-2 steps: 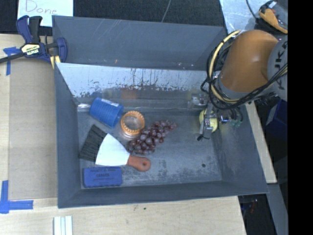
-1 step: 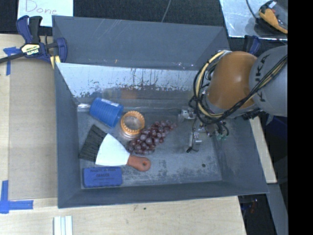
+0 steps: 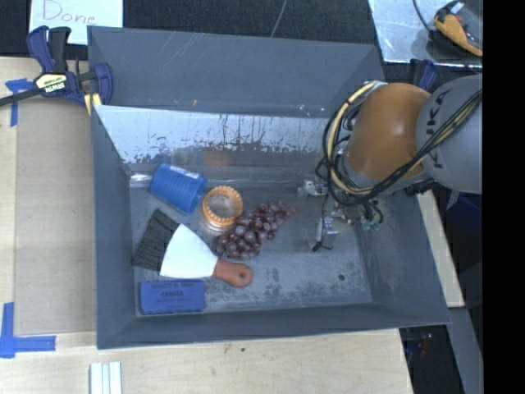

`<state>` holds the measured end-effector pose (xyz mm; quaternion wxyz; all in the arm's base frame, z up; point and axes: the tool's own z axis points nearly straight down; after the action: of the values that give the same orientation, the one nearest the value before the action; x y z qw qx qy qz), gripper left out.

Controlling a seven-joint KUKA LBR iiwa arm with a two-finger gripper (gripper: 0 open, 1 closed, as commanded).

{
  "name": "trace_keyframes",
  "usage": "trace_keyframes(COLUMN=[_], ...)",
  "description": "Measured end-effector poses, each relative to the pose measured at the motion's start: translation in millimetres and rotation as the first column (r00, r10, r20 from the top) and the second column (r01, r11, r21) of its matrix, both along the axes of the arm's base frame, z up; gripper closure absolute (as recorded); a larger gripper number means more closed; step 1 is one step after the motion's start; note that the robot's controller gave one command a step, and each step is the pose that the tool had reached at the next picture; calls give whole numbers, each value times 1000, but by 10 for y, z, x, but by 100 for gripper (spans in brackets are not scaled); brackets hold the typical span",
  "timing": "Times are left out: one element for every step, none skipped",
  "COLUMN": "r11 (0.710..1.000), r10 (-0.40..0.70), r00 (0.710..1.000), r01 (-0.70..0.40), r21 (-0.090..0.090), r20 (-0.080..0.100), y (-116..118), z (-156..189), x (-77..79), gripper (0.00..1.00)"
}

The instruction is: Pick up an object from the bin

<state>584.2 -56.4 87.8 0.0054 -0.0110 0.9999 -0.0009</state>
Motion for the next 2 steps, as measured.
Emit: trace_keyframes(r11=[949, 997], r10=[315, 75], r00=[949, 997], r01=[-315, -75], r21=[-4, -2], r20=[3, 7], y=[206, 170], z=[142, 659], x=[174, 138], gripper=[0, 0])
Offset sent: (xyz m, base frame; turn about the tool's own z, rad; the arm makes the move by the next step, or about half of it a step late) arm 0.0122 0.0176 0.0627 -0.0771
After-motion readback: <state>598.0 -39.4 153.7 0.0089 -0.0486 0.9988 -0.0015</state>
